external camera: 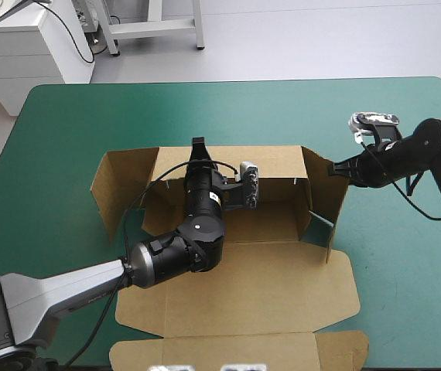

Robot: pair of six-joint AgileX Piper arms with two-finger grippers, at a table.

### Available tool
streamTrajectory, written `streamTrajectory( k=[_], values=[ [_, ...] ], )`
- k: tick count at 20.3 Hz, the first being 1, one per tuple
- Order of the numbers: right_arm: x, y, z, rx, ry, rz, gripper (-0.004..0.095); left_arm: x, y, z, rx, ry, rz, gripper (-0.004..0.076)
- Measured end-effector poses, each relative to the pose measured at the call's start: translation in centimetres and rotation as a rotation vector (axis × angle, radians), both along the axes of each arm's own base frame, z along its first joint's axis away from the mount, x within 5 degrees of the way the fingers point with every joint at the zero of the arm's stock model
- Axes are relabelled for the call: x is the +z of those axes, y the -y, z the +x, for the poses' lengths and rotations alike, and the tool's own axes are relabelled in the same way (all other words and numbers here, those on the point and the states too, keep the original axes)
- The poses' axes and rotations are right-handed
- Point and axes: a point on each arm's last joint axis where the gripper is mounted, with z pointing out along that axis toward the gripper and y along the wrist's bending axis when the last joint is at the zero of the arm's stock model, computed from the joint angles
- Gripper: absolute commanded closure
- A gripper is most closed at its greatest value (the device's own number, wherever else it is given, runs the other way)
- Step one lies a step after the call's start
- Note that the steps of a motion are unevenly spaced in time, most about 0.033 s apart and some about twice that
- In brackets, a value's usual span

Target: Fold the box

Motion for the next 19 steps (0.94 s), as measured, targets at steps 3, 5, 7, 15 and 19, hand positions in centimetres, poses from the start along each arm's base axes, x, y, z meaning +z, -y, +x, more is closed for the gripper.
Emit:
streamTrajectory(
  k=[3, 5, 7, 15, 19],
  values=[
    [-0.4, -0.5, -1.5, 0.026, 0.048, 0.048, 0.0910, 0.0, 0.0, 0.0, 0.007, 0.000, -0.019, 0.0731],
    [-1.2, -0.8, -2.3, 0.044, 0.043, 0.083, 0.0910, 0.0, 0.0, 0.0, 0.008, 0.000, -0.021, 0.0731],
    [-1.8, -1.0, -3.0, 0.049, 0.043, 0.102, 0.0910, 0.0, 0.0, 0.0, 0.010, 0.000, -0.023, 0.0731],
    [-3.2, -0.7, -8.0, 0.119, 0.280, -0.006, 0.0841, 0.0, 0.0, 0.0, 0.015, 0.000, -0.022, 0.0731],
    [-3.2, -0.8, -7.9, 0.206, 0.351, -0.052, 0.0469, 0.0, 0.0, 0.0, 0.015, 0.001, -0.022, 0.0731]
  ],
)
